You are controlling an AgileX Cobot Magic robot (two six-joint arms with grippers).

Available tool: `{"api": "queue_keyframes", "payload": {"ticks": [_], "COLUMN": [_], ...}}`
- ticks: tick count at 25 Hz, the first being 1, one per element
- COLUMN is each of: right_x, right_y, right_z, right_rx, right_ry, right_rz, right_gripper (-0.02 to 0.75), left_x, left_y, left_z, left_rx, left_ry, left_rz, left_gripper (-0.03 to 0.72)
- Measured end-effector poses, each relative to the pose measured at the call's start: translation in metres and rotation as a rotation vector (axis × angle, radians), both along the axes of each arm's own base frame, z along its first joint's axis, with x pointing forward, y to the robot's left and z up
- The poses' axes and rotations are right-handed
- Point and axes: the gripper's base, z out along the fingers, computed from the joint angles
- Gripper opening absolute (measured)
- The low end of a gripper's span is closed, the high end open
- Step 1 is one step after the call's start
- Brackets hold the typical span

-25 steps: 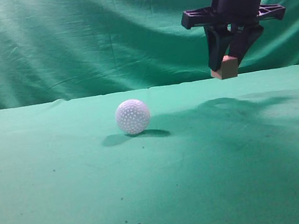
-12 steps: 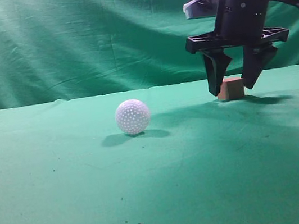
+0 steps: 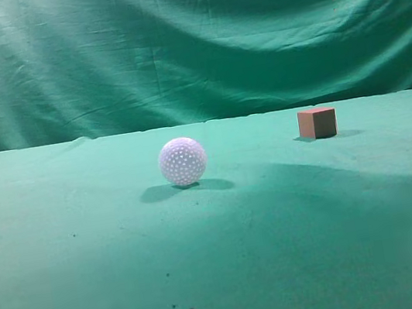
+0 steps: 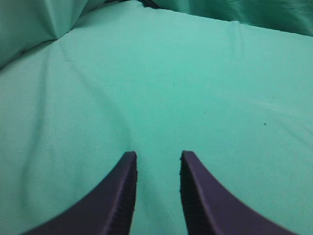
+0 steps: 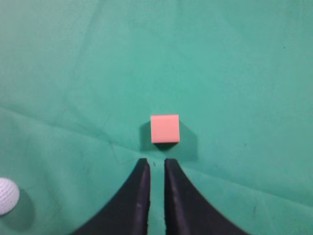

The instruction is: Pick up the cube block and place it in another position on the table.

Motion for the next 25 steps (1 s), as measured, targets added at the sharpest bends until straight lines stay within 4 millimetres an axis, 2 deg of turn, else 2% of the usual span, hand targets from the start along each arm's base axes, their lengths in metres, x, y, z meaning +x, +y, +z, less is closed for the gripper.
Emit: {"api": "queue_keyframes", "payload": {"ticks": [1,3,6,11,17,21,25], "right_x": [-0.007,-0.019,-0.041,-0.086,-0.134,-0.156,-0.168], "right_y": [-0.002,-0.006,-0.013,-0.028,-0.045,-0.051,-0.054], "right_z": [0.008,0.022,0.03,0.018,0.012,0.018,0.02], "right_rx": [-0.001,0.0,0.016,0.027,0.075,0.099,0.076], "right_ry": [0.005,0.006,0.01,0.039,-0.013,-0.022,0.028], "right_rz": [0.002,0.003,-0.007,-0.04,-0.086,-0.086,-0.067], "right_gripper": [0.0,0.0,0.0,0.0,0.0,0.0,0.0], "left_x": [0.0,0.0,0.0,0.0,0.0,0.0,0.0], "left_y": [0.0,0.0,0.0,0.0,0.0,0.0,0.0], "left_z": [0.0,0.0,0.0,0.0,0.0,0.0,0.0], "left_rx": [0.0,0.0,0.0,0.0,0.0,0.0,0.0], "left_ry": [0.0,0.0,0.0,0.0,0.0,0.0,0.0], "left_rz": [0.0,0.0,0.0,0.0,0.0,0.0,0.0], "left_gripper": [0.235,0.235,0.235,0.235,0.235,0.235,0.235]}}
